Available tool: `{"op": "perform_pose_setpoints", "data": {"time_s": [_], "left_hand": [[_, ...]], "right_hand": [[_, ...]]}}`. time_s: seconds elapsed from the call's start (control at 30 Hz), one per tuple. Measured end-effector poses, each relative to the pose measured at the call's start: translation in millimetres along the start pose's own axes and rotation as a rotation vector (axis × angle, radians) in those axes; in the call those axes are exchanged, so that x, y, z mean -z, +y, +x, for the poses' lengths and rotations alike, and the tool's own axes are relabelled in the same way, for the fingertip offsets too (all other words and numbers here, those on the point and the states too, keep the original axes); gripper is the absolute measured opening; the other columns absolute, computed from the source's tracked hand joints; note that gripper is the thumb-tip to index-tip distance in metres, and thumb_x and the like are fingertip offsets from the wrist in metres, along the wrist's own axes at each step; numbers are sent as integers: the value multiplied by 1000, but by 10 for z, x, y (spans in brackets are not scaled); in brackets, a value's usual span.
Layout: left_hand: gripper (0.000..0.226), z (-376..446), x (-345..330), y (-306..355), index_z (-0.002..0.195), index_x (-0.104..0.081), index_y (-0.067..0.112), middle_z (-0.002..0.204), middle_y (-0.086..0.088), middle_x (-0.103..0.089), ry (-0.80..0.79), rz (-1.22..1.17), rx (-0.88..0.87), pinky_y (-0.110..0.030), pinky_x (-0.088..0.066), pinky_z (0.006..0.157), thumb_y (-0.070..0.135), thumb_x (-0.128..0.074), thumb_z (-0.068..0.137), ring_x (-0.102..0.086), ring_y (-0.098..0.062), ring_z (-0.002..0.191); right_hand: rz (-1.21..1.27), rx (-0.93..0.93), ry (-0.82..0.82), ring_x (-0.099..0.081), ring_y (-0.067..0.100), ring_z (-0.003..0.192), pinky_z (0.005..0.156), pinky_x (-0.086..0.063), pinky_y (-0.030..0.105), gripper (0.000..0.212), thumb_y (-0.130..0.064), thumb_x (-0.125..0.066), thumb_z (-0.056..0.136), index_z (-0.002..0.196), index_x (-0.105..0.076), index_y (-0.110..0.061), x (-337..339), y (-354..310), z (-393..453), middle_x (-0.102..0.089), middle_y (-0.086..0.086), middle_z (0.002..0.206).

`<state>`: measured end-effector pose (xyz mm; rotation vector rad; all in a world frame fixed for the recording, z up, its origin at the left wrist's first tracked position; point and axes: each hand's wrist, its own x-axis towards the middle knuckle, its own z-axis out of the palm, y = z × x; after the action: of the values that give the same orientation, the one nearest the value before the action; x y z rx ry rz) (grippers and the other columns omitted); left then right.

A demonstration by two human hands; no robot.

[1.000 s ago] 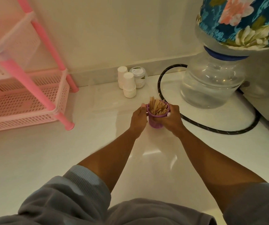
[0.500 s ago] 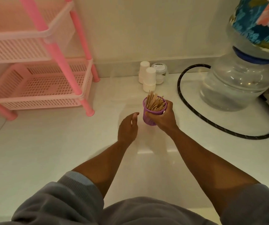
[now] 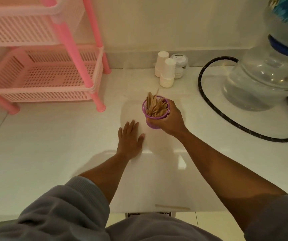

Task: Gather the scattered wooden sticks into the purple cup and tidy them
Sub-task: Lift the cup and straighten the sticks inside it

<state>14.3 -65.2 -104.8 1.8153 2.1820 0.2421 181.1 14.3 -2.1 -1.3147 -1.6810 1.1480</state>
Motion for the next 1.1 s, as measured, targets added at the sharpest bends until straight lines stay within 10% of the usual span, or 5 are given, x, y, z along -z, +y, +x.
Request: {"op": "perform_pose_setpoints", "data": {"time_s": [0.37,1.1], "left_hand": [[65,-49,-86,-2,157,-3,26,165,6,3,71,59,-5,-40,5,123,57,-7,100,9,-13,151],[68,-73,-63,-7,157,3,24,164,5,11,24,77,-25,-41,9,122,60,-7,100,15,-13,150]], "right_hand": [[58,104,366,-59,11,108,88,-56,32,86,-47,-88,54,126,-48,-21,-91,-139,69,-60,-4,119],[-2,-159,100,-54,13,111,81,-51,18,96,-40,-90,55,135,-41,-19,-70,501,-63,-55,-5,127]]}}
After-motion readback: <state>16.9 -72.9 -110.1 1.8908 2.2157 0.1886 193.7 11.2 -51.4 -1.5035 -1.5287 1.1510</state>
